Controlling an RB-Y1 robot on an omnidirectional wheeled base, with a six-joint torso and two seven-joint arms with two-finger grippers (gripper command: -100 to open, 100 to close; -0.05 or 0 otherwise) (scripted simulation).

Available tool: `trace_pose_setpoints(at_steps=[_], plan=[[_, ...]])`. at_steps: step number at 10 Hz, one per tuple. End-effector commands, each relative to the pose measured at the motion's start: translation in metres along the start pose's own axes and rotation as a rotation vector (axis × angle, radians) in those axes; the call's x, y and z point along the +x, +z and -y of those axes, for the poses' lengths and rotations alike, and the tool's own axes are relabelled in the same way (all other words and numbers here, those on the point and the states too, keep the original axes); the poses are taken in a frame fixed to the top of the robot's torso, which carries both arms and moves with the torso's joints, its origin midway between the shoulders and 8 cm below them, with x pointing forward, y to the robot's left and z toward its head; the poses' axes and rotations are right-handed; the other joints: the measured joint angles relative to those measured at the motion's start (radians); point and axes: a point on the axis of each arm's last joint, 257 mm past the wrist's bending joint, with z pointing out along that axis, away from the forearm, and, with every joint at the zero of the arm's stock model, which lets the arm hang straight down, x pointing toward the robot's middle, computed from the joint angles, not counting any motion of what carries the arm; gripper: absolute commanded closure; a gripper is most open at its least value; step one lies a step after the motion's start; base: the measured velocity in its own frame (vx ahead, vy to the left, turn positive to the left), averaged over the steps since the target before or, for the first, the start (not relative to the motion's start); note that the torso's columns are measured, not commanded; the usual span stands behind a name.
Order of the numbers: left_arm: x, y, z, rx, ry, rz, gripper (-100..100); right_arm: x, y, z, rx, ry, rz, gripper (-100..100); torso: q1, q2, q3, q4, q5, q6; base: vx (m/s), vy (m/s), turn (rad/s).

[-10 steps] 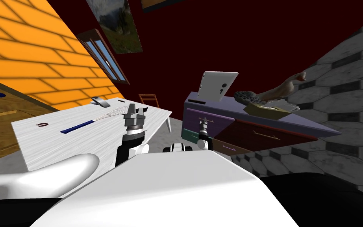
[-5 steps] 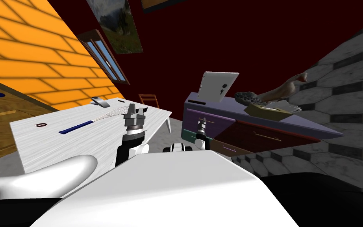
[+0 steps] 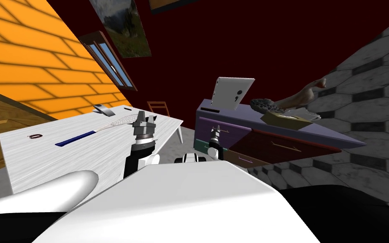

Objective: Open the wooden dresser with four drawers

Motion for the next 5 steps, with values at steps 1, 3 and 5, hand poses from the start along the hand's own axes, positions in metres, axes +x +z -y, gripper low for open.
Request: trace_pose_setpoints(at_steps=[1,3,5], plan=[[0.000,0.000,0.000,0.000,0.000,0.000,0,0.006,-0.004,-0.004,0.001,-0.004,-0.006,100,0.002,0.003,0.002,0.001,0.000,0.000,-0.037,0.012,0.080],[0.000,0.000,0.000,0.000,0.000,0.000,0,-0.001,-0.002,0.001,0.002,-0.003,0.004,100,0.002,0.005,0.004,0.000,-0.001,-0.001,-0.064,0.016,-0.024],[0.000,0.000,0.000,0.000,0.000,0.000,0,-0.005,-0.002,0.003,0.000,-0.001,0.009,100,0.004,0.011,0.007,0.003,0.001,0.000,-0.167,0.078,-0.043]])
